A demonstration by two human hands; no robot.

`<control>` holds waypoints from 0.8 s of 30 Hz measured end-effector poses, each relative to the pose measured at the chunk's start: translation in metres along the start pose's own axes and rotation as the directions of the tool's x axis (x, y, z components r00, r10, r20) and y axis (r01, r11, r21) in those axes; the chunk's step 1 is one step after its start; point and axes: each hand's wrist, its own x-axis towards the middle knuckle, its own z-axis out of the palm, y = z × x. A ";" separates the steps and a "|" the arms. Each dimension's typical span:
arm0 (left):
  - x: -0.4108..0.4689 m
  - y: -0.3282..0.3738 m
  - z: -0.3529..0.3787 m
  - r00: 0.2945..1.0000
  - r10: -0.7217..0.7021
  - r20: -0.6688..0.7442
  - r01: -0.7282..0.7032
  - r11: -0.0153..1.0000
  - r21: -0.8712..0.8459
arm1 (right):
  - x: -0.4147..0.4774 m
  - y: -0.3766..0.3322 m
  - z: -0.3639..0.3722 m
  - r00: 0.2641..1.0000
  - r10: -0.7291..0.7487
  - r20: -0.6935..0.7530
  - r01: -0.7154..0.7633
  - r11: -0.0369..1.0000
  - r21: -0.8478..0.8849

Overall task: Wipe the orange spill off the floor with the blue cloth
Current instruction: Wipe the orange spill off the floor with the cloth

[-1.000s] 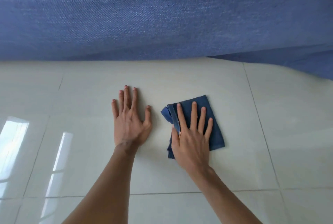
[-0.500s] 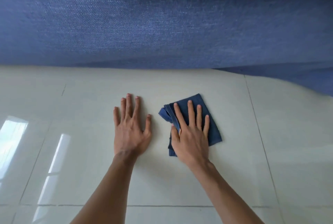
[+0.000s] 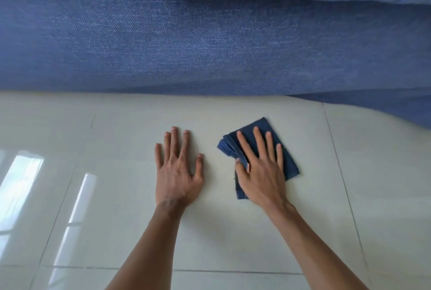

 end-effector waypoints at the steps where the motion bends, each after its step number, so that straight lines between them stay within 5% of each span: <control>1: 0.000 0.000 0.000 1.000 -0.003 0.002 0.003 1.000 -0.004 | -0.006 0.013 -0.001 0.999 0.044 -0.010 -0.044 0.999 -0.004; 6: 0.000 0.001 0.002 1.000 -0.005 -0.005 0.005 1.000 0.006 | -0.051 -0.001 -0.003 0.989 0.144 0.031 -0.143 0.990 -0.013; 11: 0.000 -0.001 0.002 0.999 0.010 -0.032 -0.010 1.000 -0.003 | 0.026 -0.005 -0.003 0.984 -0.166 0.069 0.165 0.986 0.017; 15: 0.000 -0.001 0.004 1.000 0.020 -0.006 -0.020 1.000 0.002 | 0.002 0.023 -0.003 0.973 0.223 -0.064 -0.222 0.975 0.017; 21: -0.002 -0.002 0.003 0.999 0.023 -0.036 -0.023 1.000 0.000 | 0.008 -0.017 0.002 0.996 -0.083 0.017 0.082 0.995 0.059; 24: 0.002 -0.002 0.003 1.000 0.018 -0.024 -0.018 1.000 0.003 | 0.028 0.015 -0.001 0.985 0.156 -0.073 -0.153 0.987 0.049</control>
